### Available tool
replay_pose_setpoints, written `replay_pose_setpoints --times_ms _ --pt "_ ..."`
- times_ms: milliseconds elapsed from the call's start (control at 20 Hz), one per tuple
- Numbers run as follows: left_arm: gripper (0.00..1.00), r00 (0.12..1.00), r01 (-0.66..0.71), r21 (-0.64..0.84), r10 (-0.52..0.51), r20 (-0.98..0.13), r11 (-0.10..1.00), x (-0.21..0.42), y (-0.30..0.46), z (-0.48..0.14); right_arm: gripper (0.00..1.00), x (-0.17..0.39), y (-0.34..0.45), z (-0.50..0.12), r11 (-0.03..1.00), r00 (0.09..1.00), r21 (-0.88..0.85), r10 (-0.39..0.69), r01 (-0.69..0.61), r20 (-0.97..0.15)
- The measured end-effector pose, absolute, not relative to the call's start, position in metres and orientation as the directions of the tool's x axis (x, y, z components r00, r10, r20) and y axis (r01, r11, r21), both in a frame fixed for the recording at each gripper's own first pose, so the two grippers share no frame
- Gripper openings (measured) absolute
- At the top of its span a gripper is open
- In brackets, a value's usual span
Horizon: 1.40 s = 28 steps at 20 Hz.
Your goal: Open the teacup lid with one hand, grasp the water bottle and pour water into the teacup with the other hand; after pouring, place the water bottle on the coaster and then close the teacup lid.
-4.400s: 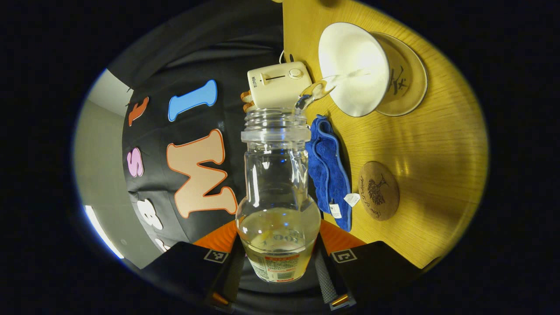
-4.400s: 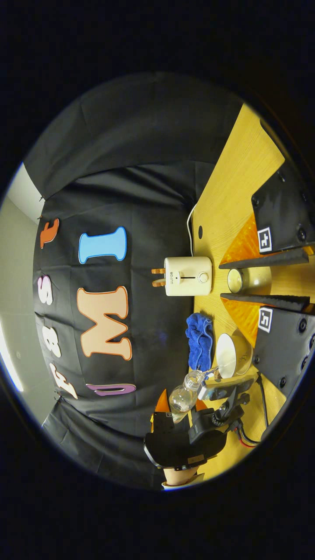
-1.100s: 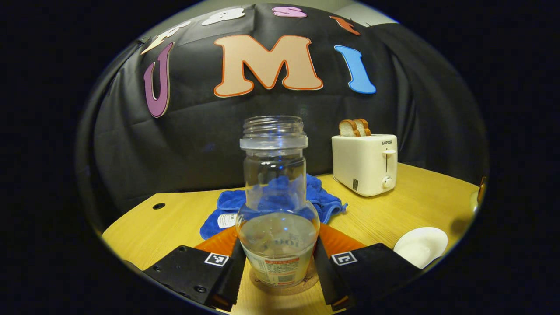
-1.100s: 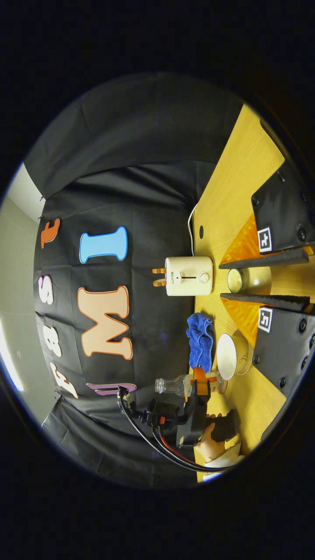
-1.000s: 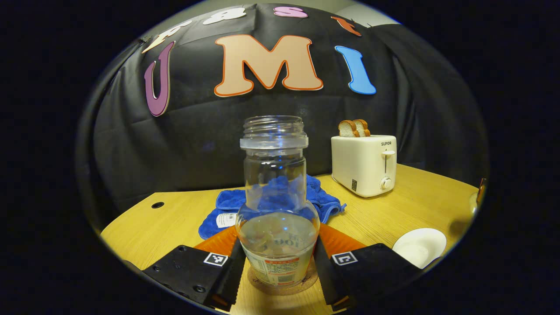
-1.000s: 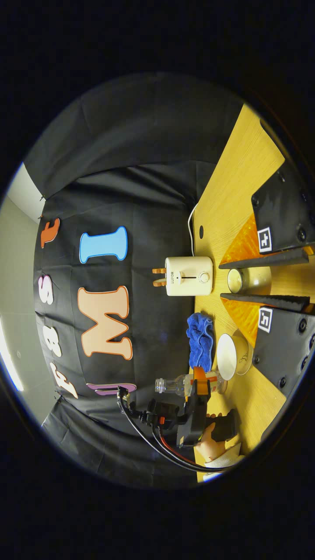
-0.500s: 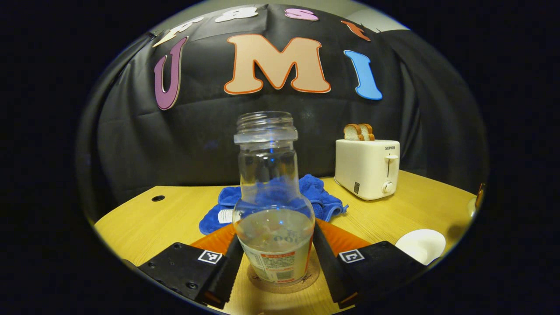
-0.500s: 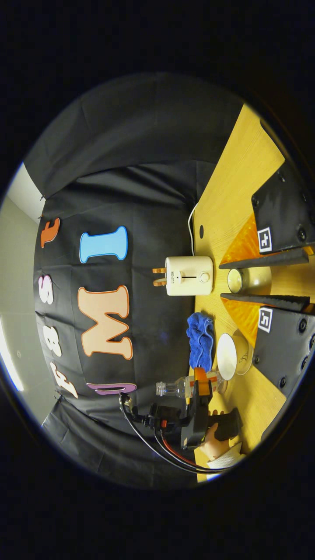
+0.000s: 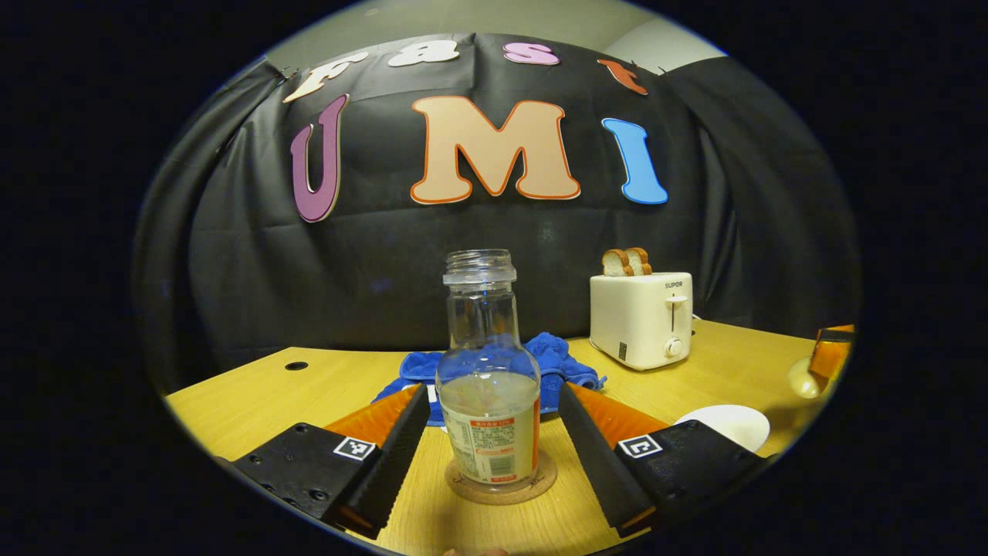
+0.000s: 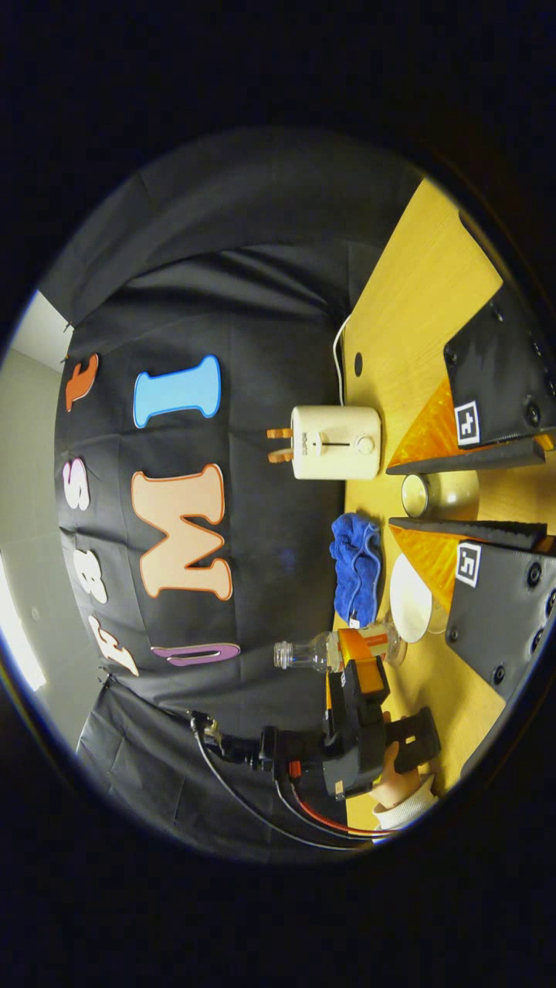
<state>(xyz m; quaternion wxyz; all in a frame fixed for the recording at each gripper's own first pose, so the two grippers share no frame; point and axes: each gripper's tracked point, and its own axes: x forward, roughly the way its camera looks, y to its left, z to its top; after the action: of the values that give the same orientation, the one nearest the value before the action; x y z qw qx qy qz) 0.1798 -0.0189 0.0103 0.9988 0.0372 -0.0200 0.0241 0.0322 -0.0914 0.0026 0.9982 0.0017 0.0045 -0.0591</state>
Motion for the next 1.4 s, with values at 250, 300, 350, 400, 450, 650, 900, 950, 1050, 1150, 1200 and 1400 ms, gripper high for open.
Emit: replay_pose_setpoints --times_ms 250,300,350,400,450,650,900,950,1050,1150,1200,1400 --pt "0.97 0.998 0.017 0.041 -0.019 0.056 0.999 0.146 -0.032 0.01 0.31 0.066 -0.058 -0.001 1.0 1.0 0.008 -0.003 0.003 -0.017" --pt "1.0 0.998 0.023 0.04 -0.025 0.059 0.999 0.14 -0.031 0.01 0.31 0.072 -0.053 -0.002 1.0 1.0 0.009 0.01 -0.01 -0.023" --pt "0.97 0.998 0.028 0.04 -0.03 0.06 0.999 0.134 -0.031 0.011 0.31 0.077 -0.047 -0.004 1.0 0.999 0.01 0.021 -0.02 -0.028" --pt "0.97 0.998 0.037 0.04 -0.039 0.058 0.998 0.127 -0.032 0.009 0.31 0.081 -0.042 -0.004 0.999 0.999 0.009 0.038 -0.038 -0.034" --pt "0.97 0.997 0.044 0.04 -0.046 0.062 0.998 0.121 -0.032 0.011 0.31 0.084 -0.035 -0.007 0.998 0.997 0.01 0.061 -0.06 -0.045" --pt "0.97 0.996 0.068 0.041 -0.071 0.06 0.997 0.112 -0.032 0.011 0.31 0.093 -0.012 -0.013 0.99 0.986 0.012 0.142 -0.141 -0.084" --pt "0.97 0.996 0.069 0.042 -0.071 0.055 0.997 0.113 -0.031 0.008 0.31 0.098 -0.004 -0.022 0.986 0.976 0.015 0.169 -0.169 -0.14" --pt "0.97 0.996 0.069 0.042 -0.071 0.055 0.997 0.114 -0.032 0.008 0.31 0.098 -0.005 -0.022 0.986 0.976 0.016 0.166 -0.165 -0.141" --pt "0.97 0.996 0.069 0.041 -0.072 0.057 0.997 0.113 -0.032 0.01 0.34 0.097 -0.005 -0.021 0.988 0.977 0.015 0.156 -0.156 -0.145" --pt "0.97 0.996 0.067 0.041 -0.07 0.056 0.997 0.113 -0.031 0.009 0.36 0.099 -0.009 -0.024 0.99 0.978 0.011 0.142 -0.142 -0.15" --pt "0.97 0.996 0.067 0.04 -0.069 0.056 0.997 0.113 -0.03 0.009 0.45 0.098 -0.008 -0.023 0.989 0.978 0.011 0.144 -0.144 -0.148" --pt "0.97 0.997 0.052 0.041 -0.055 0.057 0.998 0.113 -0.027 0.009 0.81 0.09 -0.015 -0.009 0.995 0.992 0.015 0.102 -0.101 -0.075"
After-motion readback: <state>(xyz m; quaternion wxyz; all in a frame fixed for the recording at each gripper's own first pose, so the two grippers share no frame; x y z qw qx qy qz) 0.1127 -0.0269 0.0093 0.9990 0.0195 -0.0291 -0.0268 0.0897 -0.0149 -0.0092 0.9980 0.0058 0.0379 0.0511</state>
